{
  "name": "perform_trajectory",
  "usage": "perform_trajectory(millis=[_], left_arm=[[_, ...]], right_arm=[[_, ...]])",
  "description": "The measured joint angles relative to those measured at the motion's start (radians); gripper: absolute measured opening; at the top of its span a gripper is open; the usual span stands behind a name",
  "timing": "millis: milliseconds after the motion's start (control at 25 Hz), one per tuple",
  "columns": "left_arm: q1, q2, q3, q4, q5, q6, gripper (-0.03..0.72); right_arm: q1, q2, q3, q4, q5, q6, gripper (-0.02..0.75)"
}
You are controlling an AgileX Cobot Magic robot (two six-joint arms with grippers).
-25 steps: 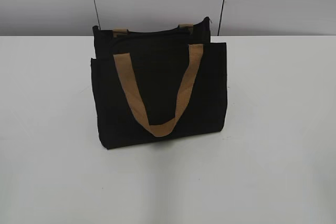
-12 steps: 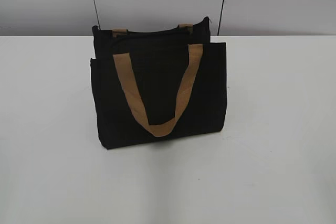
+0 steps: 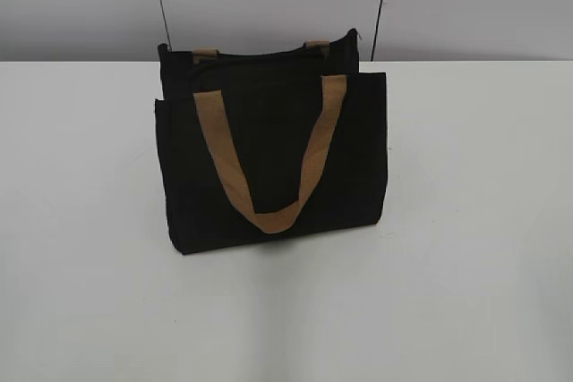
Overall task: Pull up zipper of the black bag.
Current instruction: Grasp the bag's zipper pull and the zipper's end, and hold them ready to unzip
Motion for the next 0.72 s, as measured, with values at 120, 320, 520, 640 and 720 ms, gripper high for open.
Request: perform_trajectory(millis=[120,320,520,640,720], left_arm=[[0.000,0.000,0.000,0.000,0.000,0.000,0.241],[0.000,0.000,0.000,0.032,0.000,0.000,0.378],[0.000,0.000,0.000,0.047,-0.002,0.028,0.617],[0.000,0.000,0.000,0.043,-0.002,0.053,0.639],[0.000,0.000,0.000,0.041,-0.002,0.056,0.630]], right_arm=[[0.000,0.000,0.000,0.000,0.000,0.000,0.467],[0.000,0.000,0.000,0.000,0.000,0.000,0.467],[0.000,0.000,0.000,0.000,0.000,0.000,0.467],[0.000,0.000,0.000,0.000,0.000,0.000,0.467],[0.000,0.000,0.000,0.000,0.000,0.000,0.467]])
